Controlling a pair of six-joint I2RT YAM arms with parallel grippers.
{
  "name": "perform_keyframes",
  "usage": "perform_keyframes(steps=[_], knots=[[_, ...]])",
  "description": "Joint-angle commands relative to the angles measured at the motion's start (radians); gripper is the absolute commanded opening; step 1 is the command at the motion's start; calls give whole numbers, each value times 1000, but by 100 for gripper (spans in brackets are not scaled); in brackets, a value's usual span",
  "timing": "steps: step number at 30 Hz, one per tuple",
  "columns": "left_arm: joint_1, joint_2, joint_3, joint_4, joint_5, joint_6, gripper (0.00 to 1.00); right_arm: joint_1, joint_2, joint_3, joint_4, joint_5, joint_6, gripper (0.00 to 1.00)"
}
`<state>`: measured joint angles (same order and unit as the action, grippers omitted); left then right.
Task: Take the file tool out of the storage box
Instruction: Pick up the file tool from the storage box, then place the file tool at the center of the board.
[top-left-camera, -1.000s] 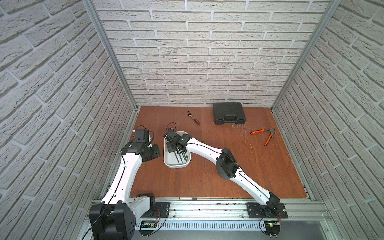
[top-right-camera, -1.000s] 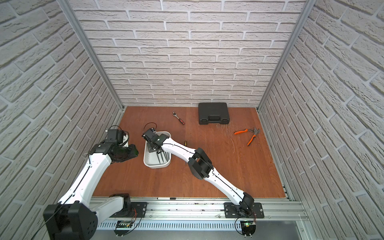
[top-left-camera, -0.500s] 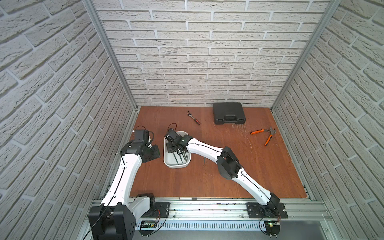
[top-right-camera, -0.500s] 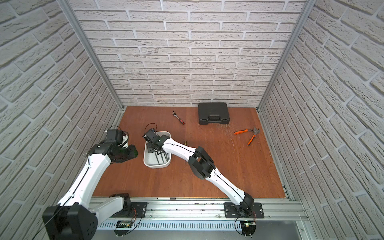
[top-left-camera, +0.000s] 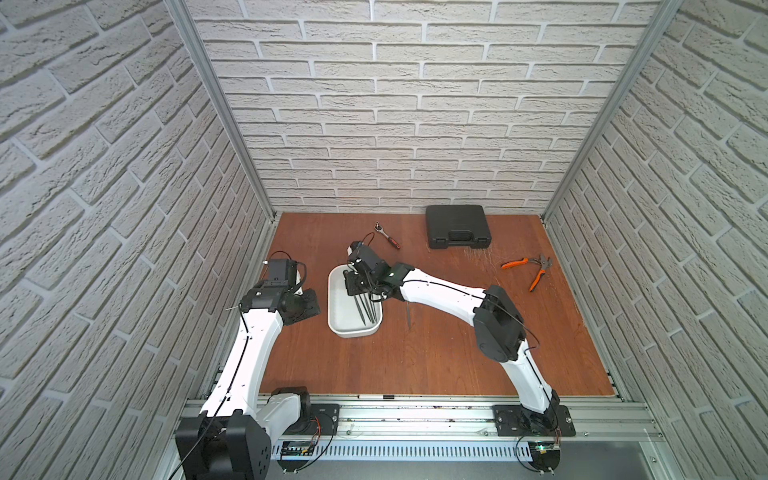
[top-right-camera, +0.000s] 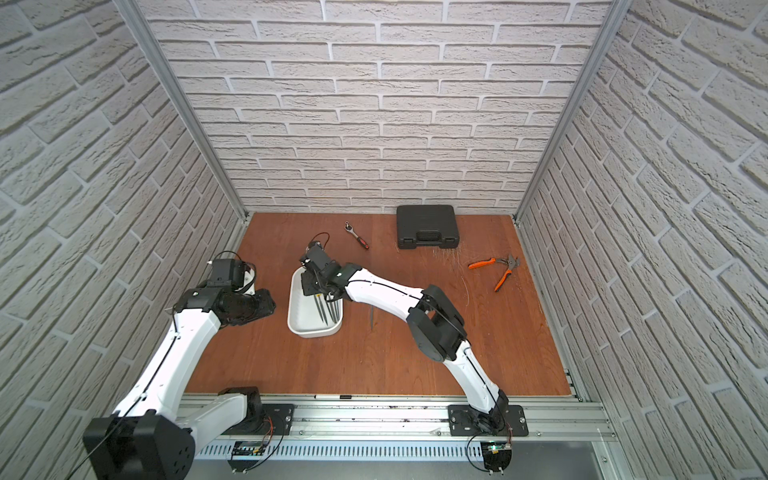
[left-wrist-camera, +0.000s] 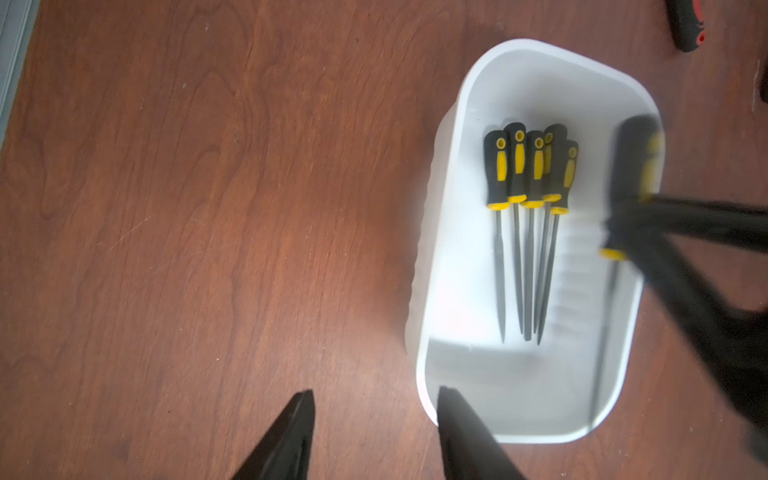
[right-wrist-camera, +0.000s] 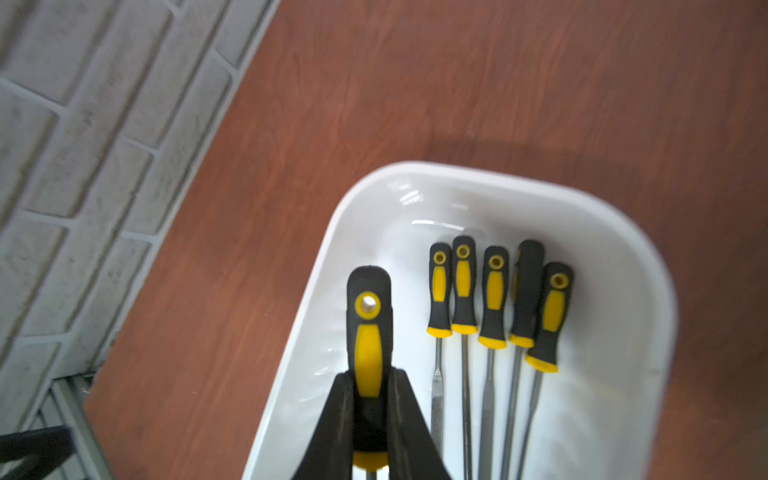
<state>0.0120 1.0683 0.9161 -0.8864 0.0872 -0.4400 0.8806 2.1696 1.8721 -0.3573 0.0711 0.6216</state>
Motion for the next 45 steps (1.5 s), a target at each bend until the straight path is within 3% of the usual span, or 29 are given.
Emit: perform_keyframes(steps=[1, 7, 12, 29, 45], knots=[[3, -17, 10, 5, 5, -2, 54, -51, -112, -92, 92, 62, -14, 3], [1, -12, -4, 25, 14, -12, 54, -114, -259, -276, 34, 183, -59, 3], [-3, -1, -14, 44, 23, -23, 54, -151, -279, -342, -98, 280, -80, 3], [-12, 5, -33, 65, 26, -38, 54, -189, -120, -348, -191, 277, -5, 3], [-12, 5, -33, 55, 19, -29, 54, -202, -79, -379, -158, 231, 57, 3]])
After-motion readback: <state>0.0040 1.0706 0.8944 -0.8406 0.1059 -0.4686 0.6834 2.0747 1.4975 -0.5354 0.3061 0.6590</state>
